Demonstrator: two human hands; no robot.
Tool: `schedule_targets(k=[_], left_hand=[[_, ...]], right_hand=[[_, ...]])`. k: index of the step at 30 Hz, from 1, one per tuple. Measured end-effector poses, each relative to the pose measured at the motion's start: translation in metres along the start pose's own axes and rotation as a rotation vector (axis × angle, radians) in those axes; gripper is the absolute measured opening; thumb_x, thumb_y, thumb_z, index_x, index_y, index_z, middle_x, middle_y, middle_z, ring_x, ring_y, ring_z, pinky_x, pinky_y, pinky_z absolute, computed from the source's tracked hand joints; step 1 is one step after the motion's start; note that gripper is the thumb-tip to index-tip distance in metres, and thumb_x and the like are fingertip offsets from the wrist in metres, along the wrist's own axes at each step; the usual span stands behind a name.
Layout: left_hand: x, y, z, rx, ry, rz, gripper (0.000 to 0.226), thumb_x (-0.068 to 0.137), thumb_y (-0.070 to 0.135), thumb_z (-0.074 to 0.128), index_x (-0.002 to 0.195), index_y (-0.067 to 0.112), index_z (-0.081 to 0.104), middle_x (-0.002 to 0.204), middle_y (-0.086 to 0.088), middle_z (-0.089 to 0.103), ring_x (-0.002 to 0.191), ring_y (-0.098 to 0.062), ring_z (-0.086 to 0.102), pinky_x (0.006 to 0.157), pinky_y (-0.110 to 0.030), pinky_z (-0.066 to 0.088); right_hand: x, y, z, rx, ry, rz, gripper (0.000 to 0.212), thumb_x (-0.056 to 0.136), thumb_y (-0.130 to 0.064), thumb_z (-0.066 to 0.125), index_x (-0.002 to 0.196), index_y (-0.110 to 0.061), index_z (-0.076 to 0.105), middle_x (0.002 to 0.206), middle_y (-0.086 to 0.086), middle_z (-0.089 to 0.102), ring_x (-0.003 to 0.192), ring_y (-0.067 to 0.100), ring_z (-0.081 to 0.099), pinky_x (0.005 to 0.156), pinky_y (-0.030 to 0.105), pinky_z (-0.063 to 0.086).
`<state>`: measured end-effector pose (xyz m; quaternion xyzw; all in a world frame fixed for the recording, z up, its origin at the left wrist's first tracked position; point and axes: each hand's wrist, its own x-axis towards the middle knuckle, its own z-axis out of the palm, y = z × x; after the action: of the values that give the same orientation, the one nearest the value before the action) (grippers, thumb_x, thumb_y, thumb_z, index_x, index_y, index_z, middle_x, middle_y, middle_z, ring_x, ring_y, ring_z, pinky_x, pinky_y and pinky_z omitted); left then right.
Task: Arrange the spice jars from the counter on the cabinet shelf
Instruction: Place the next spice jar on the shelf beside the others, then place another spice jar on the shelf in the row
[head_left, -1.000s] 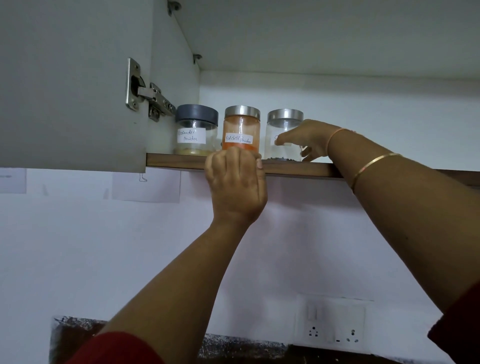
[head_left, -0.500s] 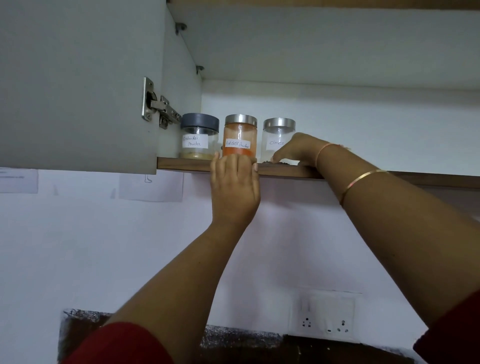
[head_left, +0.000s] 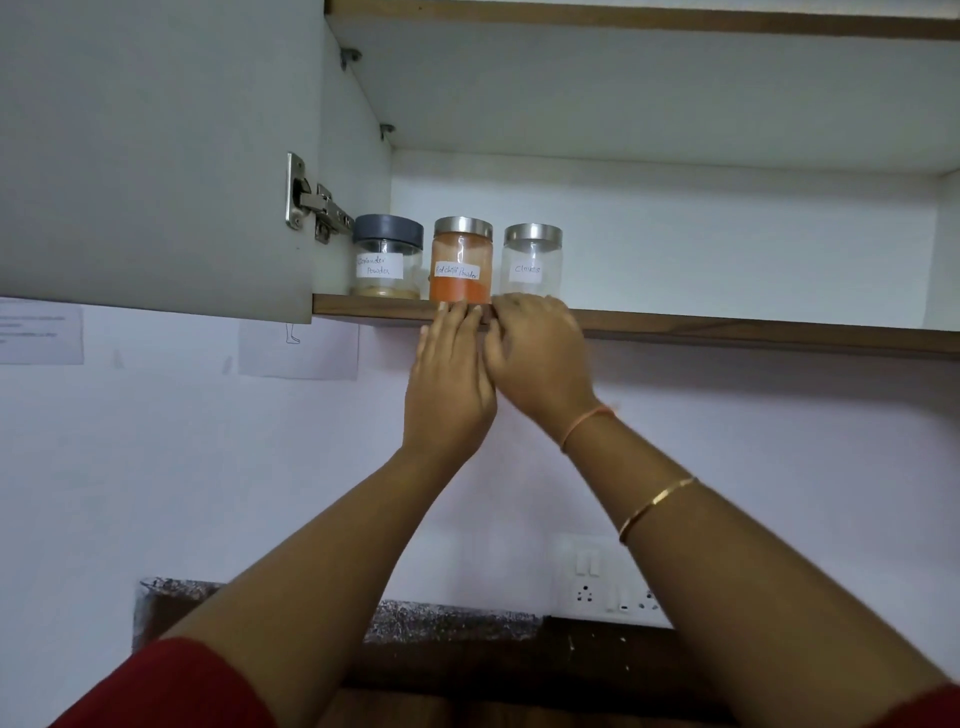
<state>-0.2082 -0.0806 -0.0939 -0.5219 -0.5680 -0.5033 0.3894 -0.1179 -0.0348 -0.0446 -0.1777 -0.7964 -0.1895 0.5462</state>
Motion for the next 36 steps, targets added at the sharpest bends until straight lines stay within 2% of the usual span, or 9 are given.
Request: schedule_targets(k=[2,5,12,15,18,20,26,31,36], left_hand=[[-0.024,-0.003,0.004,-0.057,-0.011,-0.031,0.046,0.096,0.014,0.035,0.141,0.003,0.037,0.147,-0.012,0.039,0.141,-0.023,0.026,0.117,-0.039,0.017],[-0.070,-0.016,0.012,-0.034,-0.074,-0.124,0.044,0.098,0.015,0.036,0.140,0.004,0.037,0.145,-0.012,0.042,0.140,-0.024,0.029,0.117,-0.034,0.016],[-0.183,-0.053,0.013,0.155,-0.320,-0.290,0.043,0.098,0.015,0.041,0.140,0.005,0.040,0.144,-0.011,0.044,0.140,-0.025,0.030,0.116,-0.032,0.013],[-0.227,-0.057,0.009,0.185,-0.454,-0.327,0.044,0.098,0.016,0.038,0.141,0.006,0.037,0.146,-0.009,0.041,0.142,-0.023,0.025,0.117,-0.033,0.010],[-0.263,-0.057,0.007,0.249,-0.615,-0.352,0.047,0.100,0.022,0.031,0.145,0.009,0.028,0.152,-0.007,0.030,0.144,-0.019,0.016,0.118,-0.030,0.005],[-0.287,-0.059,0.007,0.298,-0.767,-0.408,0.050,0.102,0.027,0.027,0.148,0.010,0.020,0.156,-0.006,0.020,0.146,-0.020,0.007,0.118,-0.032,0.003],[-0.347,-0.065,-0.001,0.330,-1.144,-0.563,0.053,0.103,0.029,0.022,0.150,0.009,0.006,0.159,-0.008,0.006,0.146,-0.025,0.000,0.117,-0.036,0.004],[-0.371,-0.066,-0.004,0.389,-1.267,-0.634,0.056,0.102,0.031,0.022,0.149,0.006,0.004,0.159,-0.010,0.006,0.146,-0.025,0.002,0.117,-0.037,0.006],[-0.380,-0.072,-0.006,0.387,-1.302,-0.678,0.057,0.102,0.032,0.023,0.149,0.004,0.004,0.158,-0.012,0.006,0.146,-0.026,0.003,0.118,-0.037,0.006]], right_hand=[[-0.026,-0.002,0.008,0.017,0.061,-0.103,0.029,0.086,-0.013,0.053,0.107,-0.002,0.069,0.113,0.016,0.068,0.108,0.029,0.063,0.100,0.041,0.045],[-0.069,-0.001,0.031,0.041,0.045,-0.142,0.030,0.076,-0.005,0.064,0.105,0.002,0.071,0.111,0.020,0.069,0.107,0.033,0.065,0.095,0.045,0.051],[-0.175,-0.006,0.081,0.102,-0.195,-0.016,0.032,0.065,-0.005,0.077,0.097,-0.003,0.075,0.105,0.013,0.073,0.098,0.027,0.070,0.083,0.038,0.057],[-0.218,-0.010,0.098,0.129,-0.344,0.055,0.030,0.070,-0.007,0.072,0.100,-0.003,0.074,0.109,0.014,0.071,0.102,0.028,0.068,0.085,0.037,0.055],[-0.258,-0.014,0.110,0.200,-0.572,0.154,0.038,0.089,-0.014,0.050,0.124,-0.004,0.061,0.134,0.013,0.056,0.127,0.027,0.051,0.104,0.035,0.041],[-0.285,-0.017,0.118,0.225,-0.705,0.198,0.043,0.095,-0.019,0.041,0.136,-0.009,0.051,0.145,0.007,0.044,0.134,0.022,0.040,0.107,0.032,0.034],[-0.343,-0.033,0.130,0.315,-1.126,0.305,0.056,0.096,-0.033,0.044,0.146,-0.011,0.032,0.156,0.009,0.022,0.141,0.026,0.027,0.111,0.033,0.028],[-0.363,-0.047,0.136,0.308,-1.294,0.339,0.065,0.095,-0.039,0.046,0.148,-0.009,0.024,0.154,0.016,0.019,0.141,0.032,0.024,0.112,0.035,0.025],[-0.374,-0.049,0.143,0.261,-1.419,0.415,0.078,0.093,-0.048,0.048,0.152,-0.012,0.012,0.156,0.019,0.011,0.141,0.040,0.020,0.115,0.041,0.026]])
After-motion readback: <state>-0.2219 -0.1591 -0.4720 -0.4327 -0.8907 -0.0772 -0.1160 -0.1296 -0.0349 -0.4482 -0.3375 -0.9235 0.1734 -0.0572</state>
